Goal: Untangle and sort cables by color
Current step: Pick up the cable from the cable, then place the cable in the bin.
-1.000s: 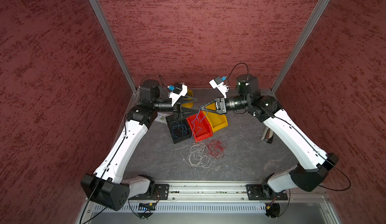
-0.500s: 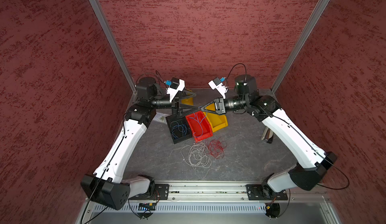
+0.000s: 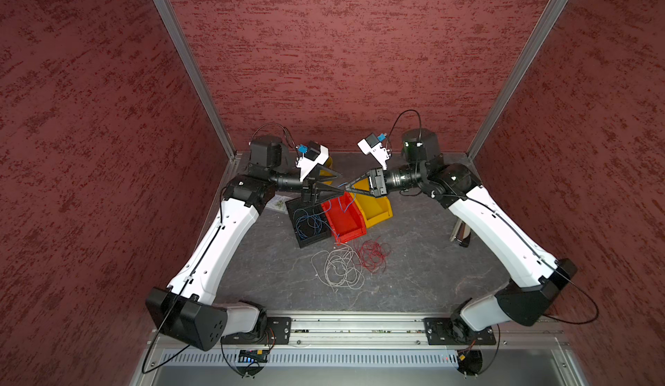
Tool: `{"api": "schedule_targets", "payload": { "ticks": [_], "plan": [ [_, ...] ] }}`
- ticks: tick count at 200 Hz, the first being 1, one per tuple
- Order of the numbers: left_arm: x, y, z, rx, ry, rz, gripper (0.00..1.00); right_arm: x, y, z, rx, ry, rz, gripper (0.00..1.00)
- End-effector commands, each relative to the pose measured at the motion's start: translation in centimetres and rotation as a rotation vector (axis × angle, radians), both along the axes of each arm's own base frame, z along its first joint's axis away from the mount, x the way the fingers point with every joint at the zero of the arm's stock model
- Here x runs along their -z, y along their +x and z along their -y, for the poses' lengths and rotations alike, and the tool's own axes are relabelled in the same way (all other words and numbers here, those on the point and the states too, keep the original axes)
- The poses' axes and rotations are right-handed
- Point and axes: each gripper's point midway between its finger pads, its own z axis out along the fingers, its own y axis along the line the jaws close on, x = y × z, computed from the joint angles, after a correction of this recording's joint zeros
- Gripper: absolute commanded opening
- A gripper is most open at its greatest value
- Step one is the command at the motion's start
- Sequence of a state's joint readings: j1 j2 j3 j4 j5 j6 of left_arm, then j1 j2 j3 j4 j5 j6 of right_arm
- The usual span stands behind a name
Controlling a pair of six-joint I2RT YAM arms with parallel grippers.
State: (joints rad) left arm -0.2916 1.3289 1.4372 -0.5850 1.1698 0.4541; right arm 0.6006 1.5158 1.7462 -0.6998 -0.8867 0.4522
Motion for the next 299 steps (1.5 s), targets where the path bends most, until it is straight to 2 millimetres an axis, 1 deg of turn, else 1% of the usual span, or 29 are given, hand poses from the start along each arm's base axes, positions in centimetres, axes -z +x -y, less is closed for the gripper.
{"api": "schedule_targets", "payload": {
  "ticks": [1,4,11,22,49,55,63,65,66,76,84,86,87,89,96,105,107,109,127,153,180,199,232,299],
  "plan": [
    [-0.2,0.1,0.2,0.004,0.015,0.022,0.38,-1.9,0.2,0.3,0.01,0.036,0.059,0.0],
    [-0.2,0.1,0.2,0.005,0.016,0.021,0.35,-1.8,0.2,0.3,0.011,0.035,0.056,0.0],
    [-0.2,0.1,0.4,0.008,0.018,0.02,0.22,-1.6,0.3,0.3,0.012,0.035,0.052,0.0],
    [-0.2,0.2,0.5,0.01,0.023,0.022,0.01,-1.3,0.5,0.2,0.017,0.032,0.042,0.0],
    [-0.1,0.3,0.5,0.005,0.032,0.019,0.0,-0.9,0.8,-0.1,0.013,0.039,0.033,0.0],
    [-0.1,0.3,0.5,0.001,0.034,0.017,0.0,-0.9,0.9,-0.1,0.016,0.039,0.04,0.14],
    [0.0,0.2,0.4,-0.004,0.039,0.015,0.0,-0.8,0.9,0.0,0.024,0.036,0.053,0.36],
    [0.0,0.3,0.4,-0.007,0.039,0.016,0.0,-0.8,1.0,0.0,0.029,0.035,0.058,0.44],
    [0.1,0.2,0.4,-0.008,0.04,0.016,0.0,-0.8,1.0,0.0,0.029,0.035,0.058,0.44],
    [0.2,0.3,0.3,-0.024,0.048,0.01,0.0,-0.7,1.2,0.3,0.048,0.027,0.077,0.65],
    [0.3,0.7,0.1,-0.05,0.055,0.004,0.0,-0.6,1.4,0.5,0.071,0.017,0.094,0.86],
    [0.4,0.7,0.1,-0.054,0.056,0.001,0.0,-0.6,1.5,0.6,0.078,0.013,0.099,0.93],
    [0.4,0.7,0.1,-0.058,0.057,-0.002,0.0,-0.5,1.5,0.6,0.081,0.011,0.102,0.96],
    [0.5,0.8,0.0,-0.062,0.058,-0.004,0.0,-0.5,1.6,0.7,0.091,0.006,0.107,0.98],
    [0.5,1.1,-0.1,-0.082,0.06,-0.011,0.0,-0.3,1.8,1.1,0.12,-0.011,0.126,0.98],
    [0.5,1.8,-0.4,-0.129,0.063,-0.03,0.0,0.6,2.8,1.6,0.169,-0.044,0.131,0.98],
    [0.5,2.0,-0.4,-0.137,0.063,-0.033,0.0,-0.1,2.5,2.0,0.184,-0.038,0.148,0.98],
    [0.5,2.1,-0.5,-0.145,0.062,-0.037,0.0,-0.2,2.5,2.3,0.194,-0.04,0.152,0.98],
    [0.5,3.4,-1.1,-0.233,0.052,-0.07,0.0,0.2,3.7,4.0,0.295,-0.067,0.158,0.98],
    [0.5,4.4,-1.8,-0.316,0.044,-0.098,0.0,0.4,5.0,6.3,0.417,-0.064,0.15,0.98],
    [1.1,6.1,-2.8,-0.43,0.069,-0.118,0.0,0.8,5.6,9.1,0.559,-0.089,0.171,0.98],
    [1.7,7.2,-3.7,-0.507,0.094,-0.118,0.0,1.0,5.6,10.3,0.604,-0.097,0.176,0.98],
    [3.0,8.6,-5.0,-0.602,0.125,-0.118,0.0,1.7,5.5,11.2,0.62,-0.118,0.163,0.99],
    [5.7,10.9,-6.9,-0.656,0.147,-0.126,0.0,3.6,5.7,11.2,0.621,-0.138,0.113,0.99]
  ]
}}
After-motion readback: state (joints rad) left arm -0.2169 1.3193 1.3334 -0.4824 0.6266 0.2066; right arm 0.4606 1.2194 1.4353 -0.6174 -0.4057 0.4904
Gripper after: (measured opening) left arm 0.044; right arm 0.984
